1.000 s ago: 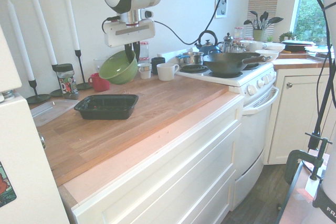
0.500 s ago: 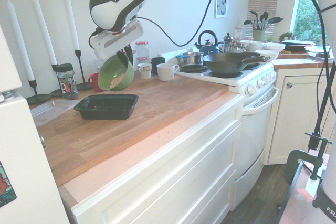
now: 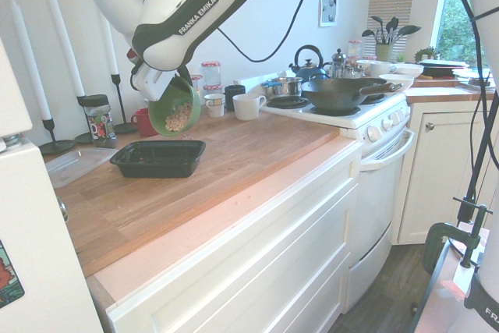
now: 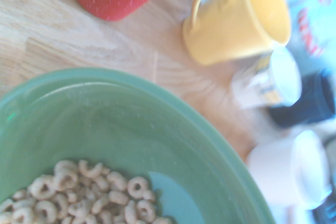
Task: Pour the cereal into the box
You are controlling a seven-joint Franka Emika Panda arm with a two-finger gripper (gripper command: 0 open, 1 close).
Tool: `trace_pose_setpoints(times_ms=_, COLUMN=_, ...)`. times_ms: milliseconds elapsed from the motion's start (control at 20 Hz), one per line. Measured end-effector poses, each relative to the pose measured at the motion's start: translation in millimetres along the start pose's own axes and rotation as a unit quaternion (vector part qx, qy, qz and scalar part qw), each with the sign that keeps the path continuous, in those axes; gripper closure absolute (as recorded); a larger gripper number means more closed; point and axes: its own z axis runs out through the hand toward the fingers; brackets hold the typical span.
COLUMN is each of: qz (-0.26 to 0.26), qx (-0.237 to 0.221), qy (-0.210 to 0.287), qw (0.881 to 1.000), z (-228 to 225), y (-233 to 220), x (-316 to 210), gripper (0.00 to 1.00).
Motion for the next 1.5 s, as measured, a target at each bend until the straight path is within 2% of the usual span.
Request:
trace_pose_setpoints(times_ms=450, qz=-0.067, qx=-0.034, qy=0.089, qw=0.993, z=-26, y=-32, x=-26, gripper=1.0)
trace_pose_setpoints(times_ms=850, qz=-0.113, qx=-0.054, qy=0.164, qw=0.979, z=-26, y=-48, x=-53, gripper=1.0)
trace_pose_setpoints(times_ms=1150, qz=-0.126, qx=-0.064, qy=0.212, qw=0.967, z=-20, y=-53, x=-75, gripper=1.0)
trace_pose_setpoints(times_ms=1300, qz=-0.134, qx=-0.072, qy=0.245, qw=0.958, z=-21, y=-55, x=-80, gripper=1.0)
trace_pose_setpoints(times_ms=1500, qz=-0.144, qx=-0.082, qy=0.265, qw=0.95, z=-26, y=-55, x=-96, gripper=1.0)
